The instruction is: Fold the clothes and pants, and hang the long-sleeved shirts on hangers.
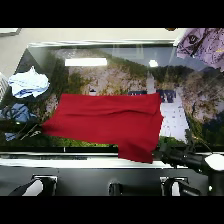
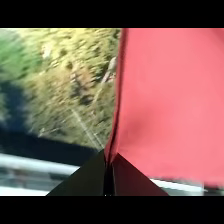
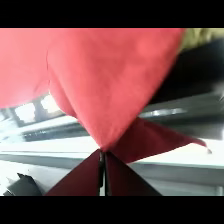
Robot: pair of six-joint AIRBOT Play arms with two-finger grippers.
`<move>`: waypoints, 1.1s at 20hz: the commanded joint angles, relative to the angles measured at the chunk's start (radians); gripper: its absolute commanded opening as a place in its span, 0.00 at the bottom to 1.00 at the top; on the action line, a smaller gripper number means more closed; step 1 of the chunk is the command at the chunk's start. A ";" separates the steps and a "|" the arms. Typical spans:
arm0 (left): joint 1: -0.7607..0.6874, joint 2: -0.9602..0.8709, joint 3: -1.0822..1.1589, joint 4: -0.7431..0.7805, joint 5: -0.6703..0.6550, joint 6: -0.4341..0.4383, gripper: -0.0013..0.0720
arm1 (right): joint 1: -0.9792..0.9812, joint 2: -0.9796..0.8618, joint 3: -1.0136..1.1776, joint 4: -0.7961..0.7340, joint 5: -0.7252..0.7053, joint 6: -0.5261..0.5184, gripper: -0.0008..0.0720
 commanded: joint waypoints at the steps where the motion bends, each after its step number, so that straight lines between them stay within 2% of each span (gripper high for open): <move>1: -0.005 0.119 0.000 0.081 0.006 -0.070 0.04 | 0.000 0.174 0.074 -0.073 0.117 0.142 0.04; 5: -0.060 0.098 0.000 0.073 0.140 -0.051 0.04 | 0.000 0.037 0.174 -0.063 0.029 0.027 0.04; 11: -0.161 -0.042 0.003 0.054 0.348 -0.051 0.04 | 0.000 -0.397 0.387 0.021 -0.174 -0.213 0.04; 14: -0.177 -0.135 0.040 0.024 0.390 -0.049 0.04 | 0.000 -0.581 0.460 0.073 -0.240 -0.292 0.04; 16: -0.177 -0.193 0.081 -0.018 0.410 -0.013 0.04 | 0.004 -0.676 0.483 0.147 -0.298 -0.347 0.04; 19: -0.177 -0.282 0.148 -0.048 0.419 0.005 0.04 | 0.113 -0.782 0.542 0.111 -0.404 -0.367 0.04; 22: -0.177 -0.361 0.210 -0.048 0.419 0.029 0.04 | 0.218 -0.866 0.633 -0.007 -0.528 -0.272 0.04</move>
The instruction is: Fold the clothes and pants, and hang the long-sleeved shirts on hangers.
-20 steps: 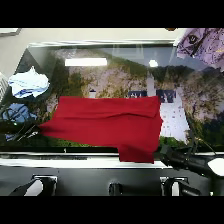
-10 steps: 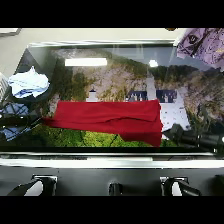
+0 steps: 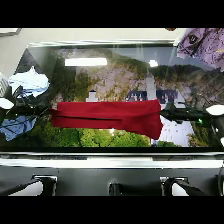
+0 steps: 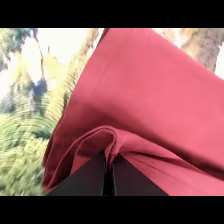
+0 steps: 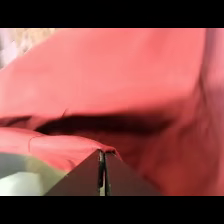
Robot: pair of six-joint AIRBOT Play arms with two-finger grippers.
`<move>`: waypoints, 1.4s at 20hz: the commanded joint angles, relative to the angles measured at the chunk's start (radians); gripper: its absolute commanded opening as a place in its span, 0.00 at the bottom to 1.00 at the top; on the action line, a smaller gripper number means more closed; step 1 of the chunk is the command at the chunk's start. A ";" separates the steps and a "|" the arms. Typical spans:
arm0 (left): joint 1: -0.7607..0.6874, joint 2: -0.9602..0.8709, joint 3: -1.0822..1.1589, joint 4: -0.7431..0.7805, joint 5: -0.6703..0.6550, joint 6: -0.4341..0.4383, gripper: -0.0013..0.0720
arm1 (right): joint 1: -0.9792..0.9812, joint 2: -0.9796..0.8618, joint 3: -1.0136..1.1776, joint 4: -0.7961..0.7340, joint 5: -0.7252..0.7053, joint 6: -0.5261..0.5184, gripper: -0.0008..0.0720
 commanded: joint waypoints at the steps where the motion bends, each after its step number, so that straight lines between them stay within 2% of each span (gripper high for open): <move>1: -0.003 -0.098 0.079 -0.015 0.013 0.032 0.04 | 0.101 -0.120 0.115 -0.111 -0.130 0.072 0.04; 4: -0.016 -0.163 0.150 -0.014 0.013 0.050 0.04 | 0.120 -0.204 0.229 -0.187 -0.124 0.130 0.04; 8: -0.033 -0.246 0.218 -0.014 0.011 0.053 0.04 | 0.119 -0.283 0.319 -0.197 -0.125 0.153 0.04; 15: -0.052 -0.322 0.246 -0.014 0.011 0.053 0.04 | 0.119 -0.378 0.337 -0.188 -0.115 0.164 0.05; 16: -0.052 -0.328 0.246 -0.016 0.012 0.053 0.09 | 0.119 -0.394 0.337 -0.184 -0.111 0.179 0.06; 17: -0.052 -0.329 0.246 -0.016 0.013 0.053 0.22 | 0.119 -0.404 0.338 -0.174 -0.098 0.180 0.17; 19: -0.049 -0.328 0.257 -0.015 0.002 0.052 0.55 | 0.108 -0.407 0.358 -0.172 -0.034 0.185 0.57; 20: -0.044 -0.328 0.273 -0.014 -0.011 0.034 0.68 | 0.090 -0.406 0.386 -0.169 0.025 0.168 0.70; 21: -0.037 -0.327 0.292 -0.013 -0.025 0.002 0.75 | 0.059 -0.403 0.417 -0.172 0.087 0.132 0.71; 22: -0.028 -0.323 0.315 -0.013 -0.042 -0.023 0.77 | 0.021 -0.402 0.441 -0.172 0.142 0.110 0.78; 24: -0.010 -0.308 0.362 -0.007 -0.075 -0.031 0.77 | -0.070 -0.403 0.453 -0.171 0.236 0.054 0.79; 25: -0.005 -0.297 0.381 0.001 -0.085 -0.031 0.77 | -0.111 -0.407 0.446 -0.171 0.273 0.024 0.86; 28: 0.000 -0.266 0.417 0.042 -0.100 -0.030 0.77 | -0.173 -0.434 0.416 -0.155 0.319 -0.036 0.92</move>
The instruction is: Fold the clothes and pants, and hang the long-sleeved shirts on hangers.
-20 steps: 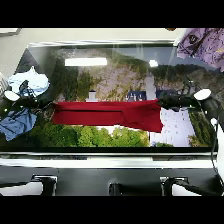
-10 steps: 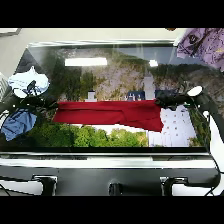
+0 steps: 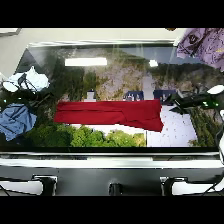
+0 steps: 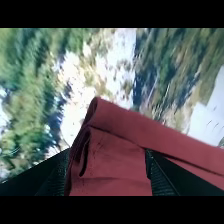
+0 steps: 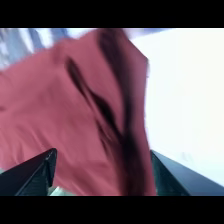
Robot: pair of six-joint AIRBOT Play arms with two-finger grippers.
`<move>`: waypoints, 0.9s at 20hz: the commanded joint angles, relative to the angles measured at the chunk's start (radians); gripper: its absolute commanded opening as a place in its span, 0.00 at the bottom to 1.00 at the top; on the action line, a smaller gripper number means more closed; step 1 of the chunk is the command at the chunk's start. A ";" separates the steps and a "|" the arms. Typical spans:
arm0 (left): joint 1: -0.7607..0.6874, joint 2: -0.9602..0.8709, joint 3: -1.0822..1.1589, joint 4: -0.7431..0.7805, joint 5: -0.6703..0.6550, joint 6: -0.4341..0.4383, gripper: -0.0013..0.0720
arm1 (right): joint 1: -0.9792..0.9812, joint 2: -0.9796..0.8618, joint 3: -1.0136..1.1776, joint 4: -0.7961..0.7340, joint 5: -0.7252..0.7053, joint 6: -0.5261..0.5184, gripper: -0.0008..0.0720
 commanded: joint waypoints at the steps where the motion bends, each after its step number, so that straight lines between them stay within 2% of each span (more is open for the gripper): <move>1: 0.009 0.031 0.043 0.034 -0.029 -0.011 0.77 | -0.070 -0.038 -0.018 0.036 0.092 -0.090 0.93; 5: 0.009 0.037 0.042 0.037 -0.049 -0.011 0.77 | -0.068 -0.150 -0.019 0.163 0.088 -0.152 0.93; 9: 0.009 0.037 0.042 0.037 -0.049 -0.011 0.77 | -0.068 -0.214 -0.019 0.181 0.056 -0.169 0.93; 12: 0.008 0.037 0.042 0.036 -0.049 -0.011 0.77 | -0.061 -0.246 -0.019 0.257 0.053 -0.177 0.93; 15: 0.008 0.037 0.042 0.036 -0.049 -0.011 0.77 | 0.003 -0.250 -0.020 0.266 0.048 -0.192 0.93; 16: 0.008 0.037 0.042 0.036 -0.049 -0.012 0.77 | 0.036 -0.249 -0.019 0.257 0.040 -0.192 0.90; 17: 0.008 0.037 0.042 0.035 -0.049 -0.017 0.77 | 0.072 -0.249 -0.019 0.251 0.028 -0.191 0.78; 18: 0.008 0.037 0.042 0.031 -0.049 -0.029 0.77 | 0.104 -0.249 -0.019 0.247 0.011 -0.180 0.55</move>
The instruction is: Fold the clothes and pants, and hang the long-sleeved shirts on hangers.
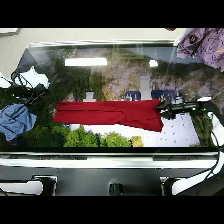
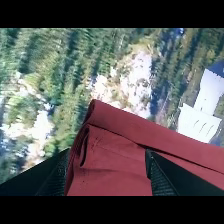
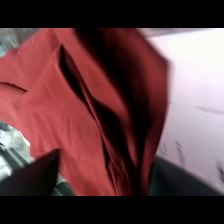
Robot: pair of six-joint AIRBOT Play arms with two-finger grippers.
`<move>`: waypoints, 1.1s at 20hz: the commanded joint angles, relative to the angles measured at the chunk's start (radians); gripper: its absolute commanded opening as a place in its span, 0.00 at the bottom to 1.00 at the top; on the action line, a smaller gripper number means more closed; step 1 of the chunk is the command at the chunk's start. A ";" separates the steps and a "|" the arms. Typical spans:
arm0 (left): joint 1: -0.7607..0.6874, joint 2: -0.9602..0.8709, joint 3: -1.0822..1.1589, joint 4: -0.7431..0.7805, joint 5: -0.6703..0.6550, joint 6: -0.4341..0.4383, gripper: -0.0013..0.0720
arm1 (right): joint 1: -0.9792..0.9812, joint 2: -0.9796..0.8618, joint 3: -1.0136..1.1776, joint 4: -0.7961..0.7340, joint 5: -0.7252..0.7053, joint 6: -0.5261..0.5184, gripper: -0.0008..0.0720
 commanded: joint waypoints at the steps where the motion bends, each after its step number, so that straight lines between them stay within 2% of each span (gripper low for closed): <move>1: 0.000 0.001 0.001 -0.013 0.001 -0.018 0.77 | 0.095 -0.001 0.002 0.005 -0.034 0.010 0.24; 2: 0.000 0.000 0.001 -0.037 0.001 -0.018 0.77 | 0.108 0.013 0.003 0.003 -0.042 0.018 0.05; 3: -0.002 -0.002 0.001 -0.079 0.001 -0.018 0.71 | 0.113 0.039 0.005 -0.009 -0.050 0.046 0.05; 5: -0.030 -0.005 0.000 -0.138 0.001 -0.018 0.46 | 0.113 0.114 0.038 -0.118 -0.035 0.171 0.05; 6: -0.059 -0.010 0.000 -0.155 0.001 -0.017 0.39 | 0.113 0.155 0.068 -0.203 -0.006 0.242 0.04; 7: -0.100 -0.017 0.000 -0.166 0.002 -0.017 0.24 | 0.113 0.193 0.095 -0.268 0.023 0.294 0.04; 8: -0.145 -0.027 0.000 -0.176 0.005 -0.017 0.03 | 0.113 0.232 0.125 -0.331 0.057 0.343 0.04; 11: -0.324 -0.075 0.001 -0.248 0.059 -0.018 0.04 | 0.113 0.318 0.213 -0.427 0.145 0.427 0.04; 17: -0.694 -0.237 0.036 -0.564 0.281 -0.017 0.04 | 0.113 0.407 0.357 -0.452 0.253 0.502 0.04; 22: -0.910 -0.445 0.259 -0.721 0.304 -0.026 0.04 | 0.113 0.418 0.502 -0.471 0.346 0.518 0.04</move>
